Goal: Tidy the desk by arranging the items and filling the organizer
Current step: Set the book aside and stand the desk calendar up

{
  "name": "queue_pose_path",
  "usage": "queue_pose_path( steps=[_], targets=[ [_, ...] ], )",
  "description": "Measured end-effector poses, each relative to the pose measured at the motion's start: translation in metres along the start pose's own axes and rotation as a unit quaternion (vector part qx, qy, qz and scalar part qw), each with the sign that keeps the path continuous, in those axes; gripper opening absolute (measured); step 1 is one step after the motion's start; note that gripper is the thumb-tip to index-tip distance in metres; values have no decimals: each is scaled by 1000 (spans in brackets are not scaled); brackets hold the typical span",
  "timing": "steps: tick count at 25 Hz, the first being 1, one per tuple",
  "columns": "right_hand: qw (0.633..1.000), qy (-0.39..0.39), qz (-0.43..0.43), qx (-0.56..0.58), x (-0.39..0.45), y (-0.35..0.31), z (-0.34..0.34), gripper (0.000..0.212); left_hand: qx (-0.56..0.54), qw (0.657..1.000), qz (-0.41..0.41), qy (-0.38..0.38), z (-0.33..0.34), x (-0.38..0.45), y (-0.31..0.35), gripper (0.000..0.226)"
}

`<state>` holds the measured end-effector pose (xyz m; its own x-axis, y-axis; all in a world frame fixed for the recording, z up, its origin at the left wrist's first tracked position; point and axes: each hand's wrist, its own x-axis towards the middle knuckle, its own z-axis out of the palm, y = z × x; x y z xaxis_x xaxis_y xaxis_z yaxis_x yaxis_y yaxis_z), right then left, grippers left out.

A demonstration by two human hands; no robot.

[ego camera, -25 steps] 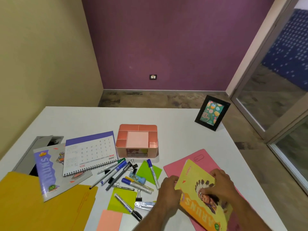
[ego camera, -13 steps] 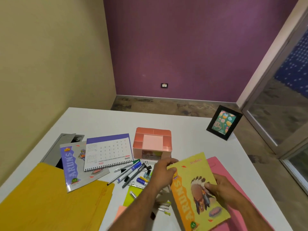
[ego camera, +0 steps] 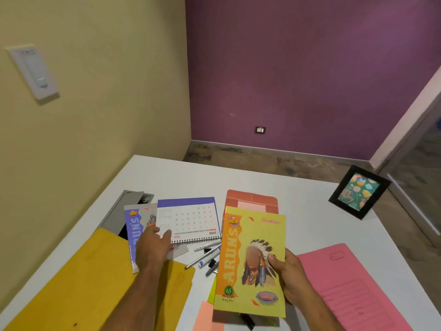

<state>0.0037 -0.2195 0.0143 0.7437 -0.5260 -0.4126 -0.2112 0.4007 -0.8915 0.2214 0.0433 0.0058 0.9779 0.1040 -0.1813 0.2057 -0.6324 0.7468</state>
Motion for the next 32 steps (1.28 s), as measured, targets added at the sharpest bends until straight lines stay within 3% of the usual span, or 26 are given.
queue_pose_path(
  steps=[3, 9, 17, 22, 27, 32],
  targets=[
    [1000, -13, 23, 9, 1, 1, 19, 25, 76, 995, -45, 49, -21, 12, -36, 50],
    [998, -16, 41, 39, 2, 5, 34, 26, 143, 979, -139, 44, -19, 16, -70, 81],
    [998, 5, 47, 35, 7, 12, 33, 25, 173, 972, -142, 74, -12, 28, -84, 78],
    [997, 5, 48, 55, 7, 17, 35, 25, 171, 972, -143, 69, -7, 32, -83, 63],
    [998, 20, 40, 46, 9, 26, 37, 30, 164, 972, -149, 77, 5, 25, -77, 73],
    [998, 31, 43, 25, 10, 32, 37, 30, 135, 981, -126, 61, -4, 24, -75, 41]
  ],
)
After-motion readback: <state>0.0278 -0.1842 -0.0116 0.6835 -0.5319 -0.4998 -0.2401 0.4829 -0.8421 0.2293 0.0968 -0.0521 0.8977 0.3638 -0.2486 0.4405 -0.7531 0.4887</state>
